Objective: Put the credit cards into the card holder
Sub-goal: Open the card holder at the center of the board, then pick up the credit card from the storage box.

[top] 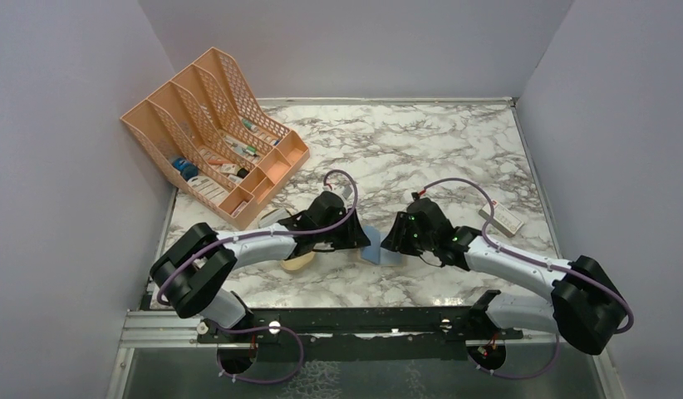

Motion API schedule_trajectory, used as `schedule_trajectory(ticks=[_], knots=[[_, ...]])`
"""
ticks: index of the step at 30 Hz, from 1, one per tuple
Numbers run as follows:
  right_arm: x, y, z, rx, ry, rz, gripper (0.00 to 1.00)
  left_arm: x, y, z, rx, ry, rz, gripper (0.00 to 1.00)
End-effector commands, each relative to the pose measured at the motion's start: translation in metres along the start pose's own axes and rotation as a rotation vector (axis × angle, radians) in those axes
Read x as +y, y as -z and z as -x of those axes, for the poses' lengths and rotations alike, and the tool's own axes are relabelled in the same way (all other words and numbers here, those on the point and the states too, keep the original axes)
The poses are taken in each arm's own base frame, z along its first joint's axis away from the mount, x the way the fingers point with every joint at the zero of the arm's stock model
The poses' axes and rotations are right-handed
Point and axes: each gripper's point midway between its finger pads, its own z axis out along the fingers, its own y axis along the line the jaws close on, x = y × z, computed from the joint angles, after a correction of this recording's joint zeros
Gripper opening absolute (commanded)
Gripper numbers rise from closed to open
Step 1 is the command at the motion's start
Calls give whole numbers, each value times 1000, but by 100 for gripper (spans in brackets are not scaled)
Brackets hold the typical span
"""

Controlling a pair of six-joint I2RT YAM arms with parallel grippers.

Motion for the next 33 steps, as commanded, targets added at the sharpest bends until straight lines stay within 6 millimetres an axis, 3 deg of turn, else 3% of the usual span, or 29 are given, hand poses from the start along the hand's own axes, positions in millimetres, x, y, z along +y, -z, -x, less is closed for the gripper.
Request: schedule_trajectory(ticks=[1, 5, 12, 17, 21, 27, 33], knots=[[21, -4, 11, -20, 14, 57, 40, 3, 9, 19, -48, -56, 89, 44], [26, -8, 12, 2, 27, 59, 43, 10, 32, 37, -111, -114, 201, 55], [32, -19, 11, 58, 47, 41, 51, 16, 86, 71, -209, -299, 370, 57], [15, -29, 6, 88, 53, -56, 53, 27, 130, 91, -241, -569, 495, 57], [5, -34, 2, 98, 83, -124, 53, 35, 154, 95, -249, -762, 527, 56], [-1, -37, -3, 110, 111, -150, 53, 62, 164, 88, -202, -912, 600, 56], [-1, -34, -4, 117, 122, -149, 53, 83, 144, 87, -97, -973, 656, 57]])
